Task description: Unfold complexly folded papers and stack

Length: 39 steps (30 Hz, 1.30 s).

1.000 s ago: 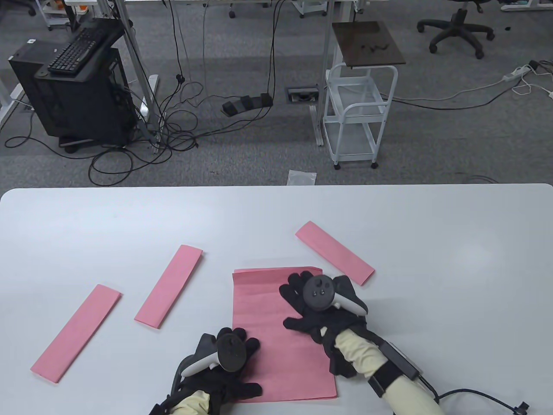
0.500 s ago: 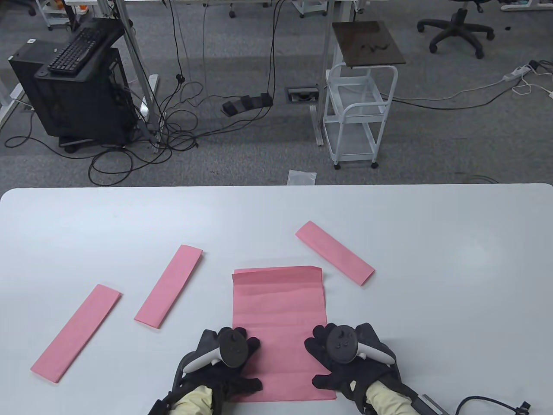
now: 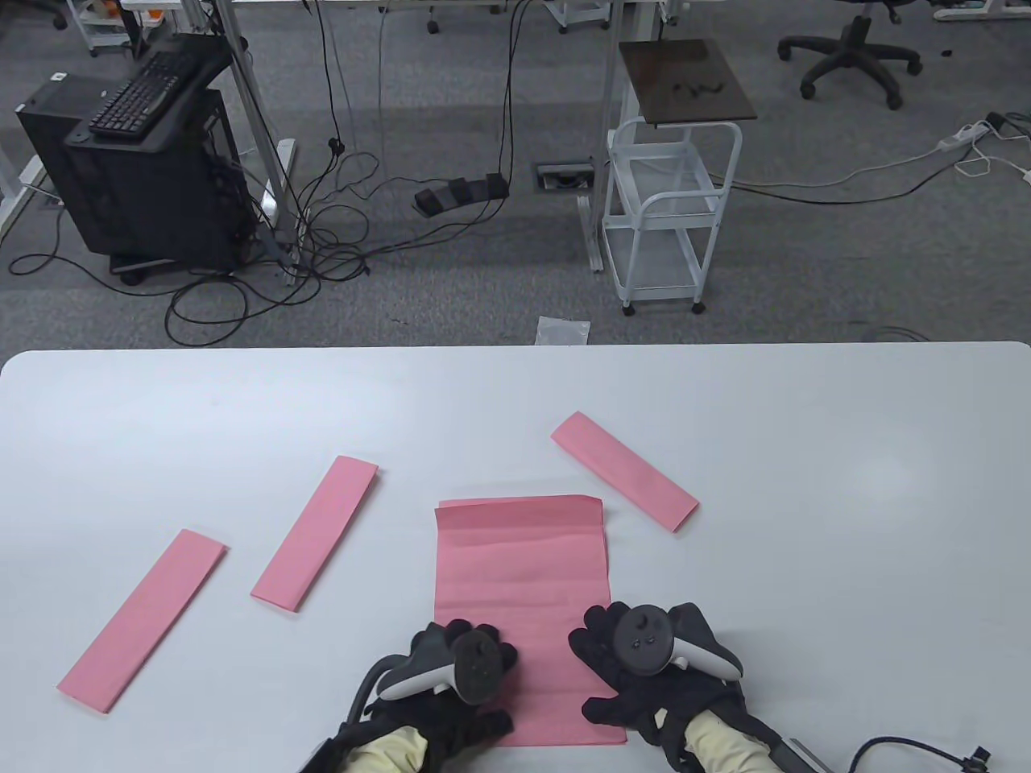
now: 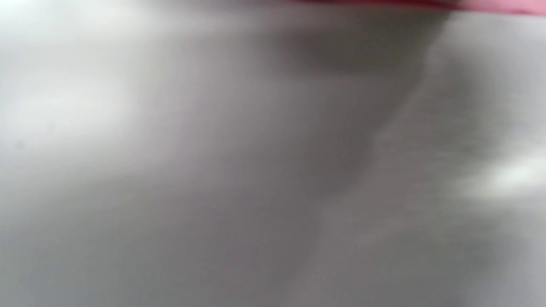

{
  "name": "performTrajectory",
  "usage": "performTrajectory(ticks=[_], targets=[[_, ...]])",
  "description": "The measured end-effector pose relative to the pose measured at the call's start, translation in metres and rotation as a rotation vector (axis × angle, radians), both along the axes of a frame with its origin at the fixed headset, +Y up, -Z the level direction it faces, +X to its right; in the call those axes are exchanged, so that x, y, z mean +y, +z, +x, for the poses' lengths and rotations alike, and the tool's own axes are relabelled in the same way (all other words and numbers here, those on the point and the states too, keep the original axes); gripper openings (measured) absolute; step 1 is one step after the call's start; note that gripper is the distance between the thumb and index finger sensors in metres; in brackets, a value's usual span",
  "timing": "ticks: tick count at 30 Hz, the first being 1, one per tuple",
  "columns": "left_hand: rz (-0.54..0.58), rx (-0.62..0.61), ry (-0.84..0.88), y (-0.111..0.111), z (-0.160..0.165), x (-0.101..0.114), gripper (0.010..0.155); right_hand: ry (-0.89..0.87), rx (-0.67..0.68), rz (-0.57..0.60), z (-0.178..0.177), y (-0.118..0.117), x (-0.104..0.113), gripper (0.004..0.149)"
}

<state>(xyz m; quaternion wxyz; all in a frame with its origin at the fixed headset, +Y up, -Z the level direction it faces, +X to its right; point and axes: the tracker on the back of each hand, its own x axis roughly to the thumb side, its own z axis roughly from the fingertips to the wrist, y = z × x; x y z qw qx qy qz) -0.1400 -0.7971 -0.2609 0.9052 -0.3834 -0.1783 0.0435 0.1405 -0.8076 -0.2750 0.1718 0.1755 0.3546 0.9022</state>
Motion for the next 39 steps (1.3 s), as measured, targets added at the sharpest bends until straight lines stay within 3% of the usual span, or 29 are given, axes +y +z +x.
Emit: performTrajectory(ticks=[4, 10, 11, 13, 16, 20, 22, 26, 33, 39], targets=[[-0.034, 0.105, 0.018, -0.002, -0.039, -0.001, 0.076, -0.005, -0.001, -0.003, 0.0, 0.0, 0.0, 0.074], [-0.053, 0.12, 0.026, -0.004, -0.04, 0.001, 0.076, -0.007, -0.001, -0.005, 0.0, 0.0, 0.0, 0.074], [-0.047, 0.118, 0.011, -0.005, -0.036, 0.006, 0.075, -0.007, -0.001, -0.006, 0.0, 0.0, 0.0, 0.074], [0.069, 0.096, -0.036, -0.005, -0.027, 0.012, 0.074, -0.006, 0.0, -0.006, 0.0, 0.0, 0.0, 0.074], [0.153, -0.048, -0.02, -0.006, 0.0, 0.015, 0.075, -0.011, -0.001, -0.011, 0.0, 0.0, 0.0, 0.074], [0.081, -0.201, 0.084, -0.007, 0.04, 0.006, 0.073, -0.015, -0.002, -0.014, 0.001, 0.0, 0.0, 0.074], [0.066, -0.216, 0.04, -0.013, 0.052, 0.0, 0.072, -0.017, -0.002, -0.017, 0.001, 0.0, 0.0, 0.074], [0.073, -0.106, 0.049, -0.034, 0.04, -0.002, 0.071, -0.018, -0.001, -0.02, 0.001, 0.0, 0.0, 0.074], [0.059, 0.154, 0.03, -0.069, -0.013, -0.002, 0.064, -0.019, -0.001, -0.023, 0.001, 0.0, 0.0, 0.074], [0.047, 0.187, 0.006, -0.074, -0.02, 0.0, 0.063, -0.018, -0.002, -0.023, 0.001, 0.0, 0.0, 0.074]])
